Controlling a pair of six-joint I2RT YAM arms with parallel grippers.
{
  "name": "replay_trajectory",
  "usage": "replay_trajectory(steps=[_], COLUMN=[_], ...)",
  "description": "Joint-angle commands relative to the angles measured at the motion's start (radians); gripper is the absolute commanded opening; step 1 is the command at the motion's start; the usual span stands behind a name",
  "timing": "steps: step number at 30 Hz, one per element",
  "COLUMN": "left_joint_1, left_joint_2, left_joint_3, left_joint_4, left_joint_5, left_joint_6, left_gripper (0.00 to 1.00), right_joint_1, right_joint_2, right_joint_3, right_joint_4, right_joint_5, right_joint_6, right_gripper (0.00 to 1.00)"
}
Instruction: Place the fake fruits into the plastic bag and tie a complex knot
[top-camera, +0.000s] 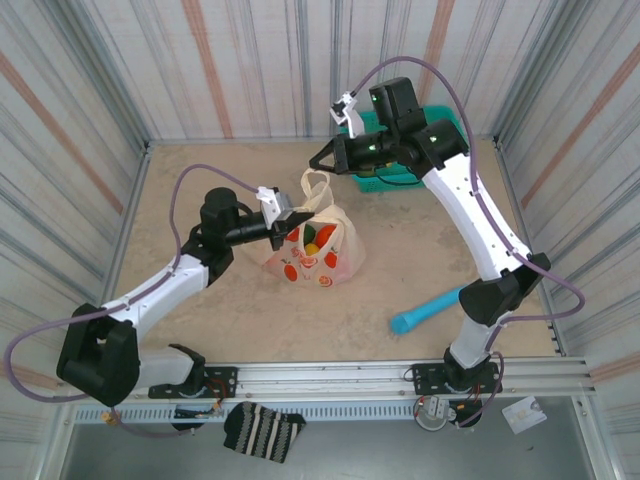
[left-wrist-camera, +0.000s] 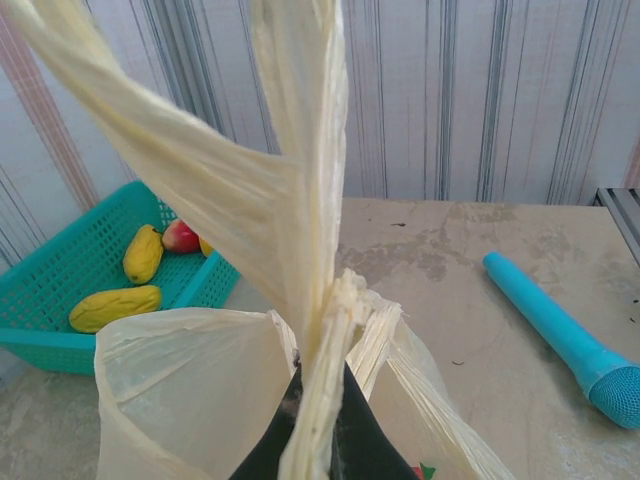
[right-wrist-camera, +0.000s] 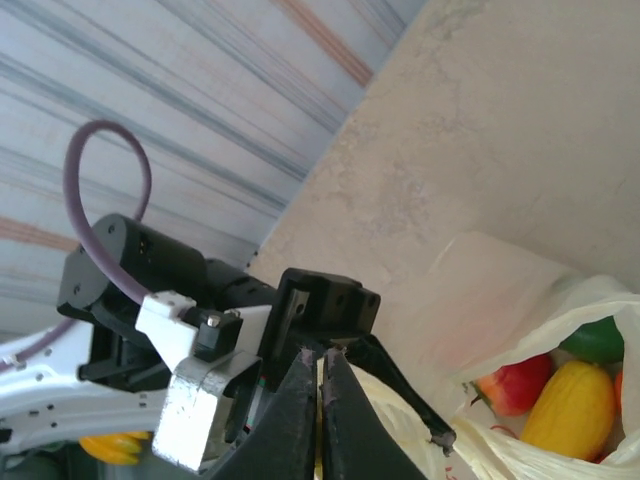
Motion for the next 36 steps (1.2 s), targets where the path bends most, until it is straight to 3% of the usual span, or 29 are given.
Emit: replay_trajectory(steps=[1, 5, 8, 13, 15, 19, 23, 26, 32, 36], left_joint_1=[-0.003, 0.0, 0.0, 0.0, 0.0, -0.001, 0.01, 0.035, 0.062, 0.062], left_joint_2=[-0.028, -0.032, -0.034, -0.03, -0.032, -0.032, -0.03, -0.03, -0.019, -0.007], left_joint_3=[0.009, 0.006, 0.004, 0.005, 0.005, 0.004, 0.003, -0.005, -0.016, -0.014], left_joint_4=[-0.02, -0.016, -0.012, -0.011, -0.011, -0.012, -0.005, 0.033, 0.103, 0.115], left_joint_5=[-0.022, -0.029, -0.029, -0.019, -0.018, -0.025, -0.06, -0.096, -0.102, -0.089], left_joint_6=[0.023, 0.02, 0.02, 0.016, 0.017, 0.014, -0.015, -0.068, -0.144, -0.16], left_gripper=[0.0, 0.0, 0.0, 0.0, 0.0, 0.0, 0.0, 0.0, 0.0, 0.0], right_joint_1=[0.007, 0.006, 0.007, 0.006, 0.006, 0.005, 0.012, 0.026, 0.063, 0.12], right_joint_2=[-0.008, -0.036, -0.042, -0.046, -0.045, -0.057, -0.119, -0.251, -0.593, -0.631], right_joint_3=[0.02, 0.018, 0.017, 0.008, 0.01, 0.013, -0.038, -0.227, -0.86, -1.094], right_joint_4=[-0.057, -0.078, -0.103, -0.1, -0.098, -0.087, -0.029, 0.109, 0.563, 0.739], right_joint_5=[0.042, 0.088, 0.1, 0.104, 0.107, 0.142, 0.157, 0.172, 0.187, 0.195], right_joint_6=[-0.023, -0.046, -0.063, -0.063, -0.065, -0.069, -0.076, -0.089, -0.084, -0.098], right_gripper=[0.03, 0.02, 0.26, 0.36, 0.29, 0.02, 0.0, 0.0, 0.0, 0.0])
